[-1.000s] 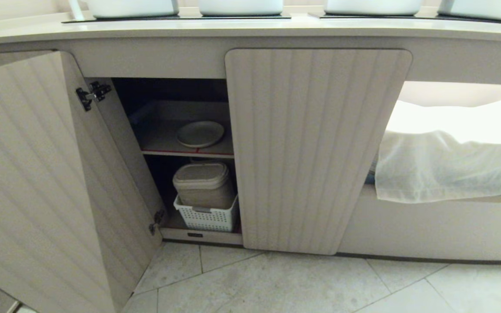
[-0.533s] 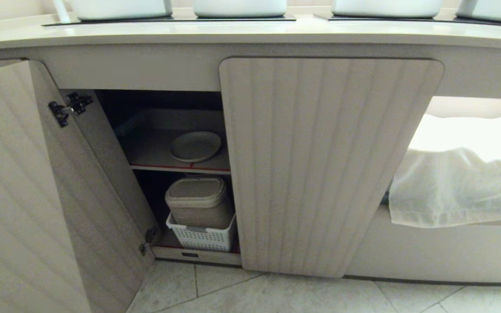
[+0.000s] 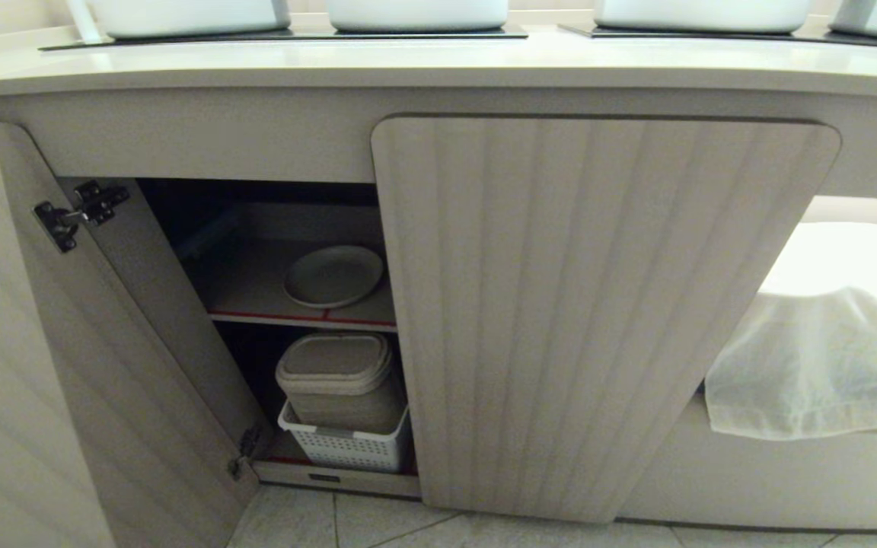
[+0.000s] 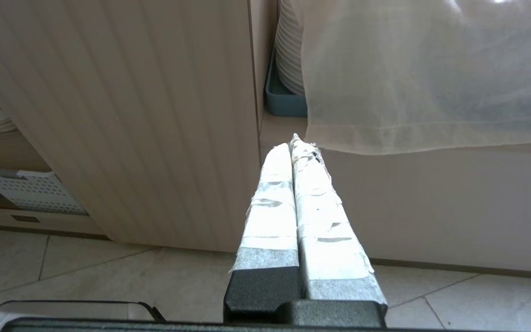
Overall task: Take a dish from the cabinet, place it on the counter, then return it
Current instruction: Take the plate from the cabinet
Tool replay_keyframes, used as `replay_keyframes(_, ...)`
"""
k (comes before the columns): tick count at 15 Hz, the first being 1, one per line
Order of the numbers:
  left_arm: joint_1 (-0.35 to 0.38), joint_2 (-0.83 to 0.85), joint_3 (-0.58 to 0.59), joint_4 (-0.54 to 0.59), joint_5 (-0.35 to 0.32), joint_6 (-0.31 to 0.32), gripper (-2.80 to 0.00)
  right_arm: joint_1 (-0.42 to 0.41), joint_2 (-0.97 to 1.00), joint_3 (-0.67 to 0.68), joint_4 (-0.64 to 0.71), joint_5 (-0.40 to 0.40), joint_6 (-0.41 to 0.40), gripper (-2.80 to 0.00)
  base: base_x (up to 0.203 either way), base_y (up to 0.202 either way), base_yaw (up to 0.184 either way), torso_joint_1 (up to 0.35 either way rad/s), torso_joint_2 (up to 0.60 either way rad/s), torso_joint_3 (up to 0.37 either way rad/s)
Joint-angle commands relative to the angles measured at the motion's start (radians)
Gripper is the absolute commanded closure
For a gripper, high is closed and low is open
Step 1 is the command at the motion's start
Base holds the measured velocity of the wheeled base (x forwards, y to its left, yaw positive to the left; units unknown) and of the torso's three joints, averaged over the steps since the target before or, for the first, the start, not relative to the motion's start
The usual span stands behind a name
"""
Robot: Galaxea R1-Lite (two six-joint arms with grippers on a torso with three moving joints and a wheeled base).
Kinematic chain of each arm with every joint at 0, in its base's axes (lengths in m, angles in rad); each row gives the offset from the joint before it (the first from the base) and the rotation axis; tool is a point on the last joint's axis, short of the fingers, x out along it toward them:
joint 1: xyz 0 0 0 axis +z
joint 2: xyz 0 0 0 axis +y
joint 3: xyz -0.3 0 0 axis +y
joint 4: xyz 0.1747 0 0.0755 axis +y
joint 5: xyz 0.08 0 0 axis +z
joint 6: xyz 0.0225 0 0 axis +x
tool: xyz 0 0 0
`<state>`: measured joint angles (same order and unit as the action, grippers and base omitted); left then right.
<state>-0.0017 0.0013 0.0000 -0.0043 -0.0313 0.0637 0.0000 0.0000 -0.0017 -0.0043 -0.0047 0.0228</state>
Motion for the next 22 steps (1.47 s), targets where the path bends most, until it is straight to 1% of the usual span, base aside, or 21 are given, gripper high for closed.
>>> replay_keyframes(1, 0.0, 0.0, 0.0, 0.0, 0.0, 0.001, 0.0, 0.0, 0.0, 0.0, 0.0, 0.0, 0.0, 0.0, 0.0, 0.0, 0.0, 0.0, 0.0, 0.0)
replay_keyframes(8, 0.0, 0.0, 0.0, 0.0, -0.001, 0.002, 0.0, 0.0, 0.001, 0.0, -0.001, 0.0, 0.0, 0.0, 0.0, 0.0, 0.0, 0.0, 0.0, 0.0)
replay_keyframes(11, 0.0, 0.0, -0.007, 0.023, -0.01, 0.015, 0.0, 0.0, 0.001, 0.0, 0.0, 0.0, 0.0, 0.0, 0.0, 0.0, 0.0, 0.0, 0.0, 0.0)
replay_keyframes(15, 0.0, 0.0, -0.008, 0.021, -0.01, 0.023, 0.0, 0.0, 0.0, 0.0, -0.001, 0.0, 0.0, 0.0, 0.0, 0.0, 0.0, 0.0, 0.0, 0.0)
replay_keyframes(18, 0.0, 0.0, -0.008, 0.02, -0.03, 0.096, 0.0, 0.0, 0.0, 0.0, 0.0, 0.0, 0.0, 0.0, 0.0, 0.0, 0.0, 0.0, 0.0, 0.0)
replay_keyframes(19, 0.0, 0.0, -0.011, 0.02, -0.033, 0.102, 0.0, 0.0, 0.001, 0.0, 0.0, 0.0, 0.0, 0.0, 0.0, 0.0, 0.0, 0.0, 0.0, 0.0)
replay_keyframes(22, 0.0, 0.0, -0.031, 0.022, -0.042, 0.089, 0.0, 0.0, 0.0, 0.0, -0.001, 0.0, 0.0, 0.0, 0.0, 0.0, 0.0, 0.0, 0.0, 0.0)
